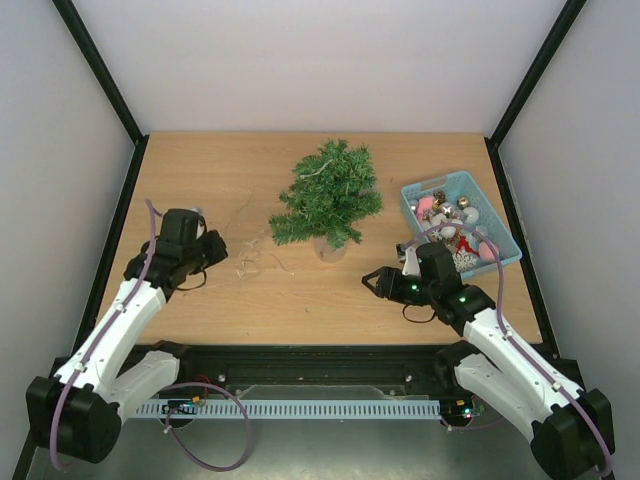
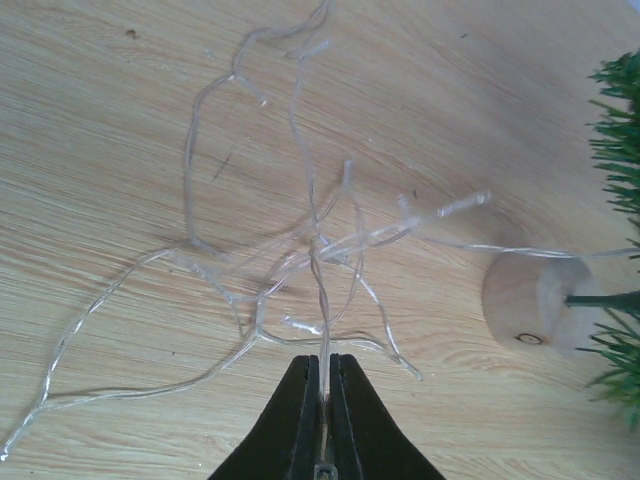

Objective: Decorate the small christmas tree

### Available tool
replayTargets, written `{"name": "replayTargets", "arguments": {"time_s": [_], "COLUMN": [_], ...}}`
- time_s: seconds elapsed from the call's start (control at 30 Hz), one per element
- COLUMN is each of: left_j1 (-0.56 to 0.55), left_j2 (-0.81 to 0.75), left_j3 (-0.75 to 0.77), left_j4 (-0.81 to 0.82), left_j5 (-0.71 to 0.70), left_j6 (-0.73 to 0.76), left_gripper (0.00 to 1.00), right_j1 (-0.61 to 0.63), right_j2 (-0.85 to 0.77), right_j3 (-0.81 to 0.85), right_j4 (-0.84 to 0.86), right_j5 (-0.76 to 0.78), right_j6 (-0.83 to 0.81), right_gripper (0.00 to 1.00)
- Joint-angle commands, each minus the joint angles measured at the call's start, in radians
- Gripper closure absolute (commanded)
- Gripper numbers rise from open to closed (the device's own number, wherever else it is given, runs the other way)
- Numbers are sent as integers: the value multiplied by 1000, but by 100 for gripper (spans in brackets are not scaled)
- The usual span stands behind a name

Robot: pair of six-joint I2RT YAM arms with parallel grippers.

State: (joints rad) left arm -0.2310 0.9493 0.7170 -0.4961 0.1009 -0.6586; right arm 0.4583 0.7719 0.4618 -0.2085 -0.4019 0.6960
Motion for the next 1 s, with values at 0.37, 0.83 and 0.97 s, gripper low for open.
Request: {"name": "replayTargets", "arguments": {"time_s": [0.37, 0.83, 0.97], "left_j1": [-1, -9, -23], "left_j2": [141, 325, 427], "left_j3": [-4, -75, -32], "left_j4": [67, 221, 277], "left_j5": [17, -50, -72], "left_j6": [-10, -12, 8], "left_gripper": [86, 49, 49], "right_j1": [-4, -3, -4], "right_j2": [0, 3, 7], "right_j3": [2, -41, -41], "right_j4": [-32, 4, 7], "right_j5": [-12, -21, -21], "right_j6": [-23, -14, -14], "right_gripper": [45, 44, 44]}}
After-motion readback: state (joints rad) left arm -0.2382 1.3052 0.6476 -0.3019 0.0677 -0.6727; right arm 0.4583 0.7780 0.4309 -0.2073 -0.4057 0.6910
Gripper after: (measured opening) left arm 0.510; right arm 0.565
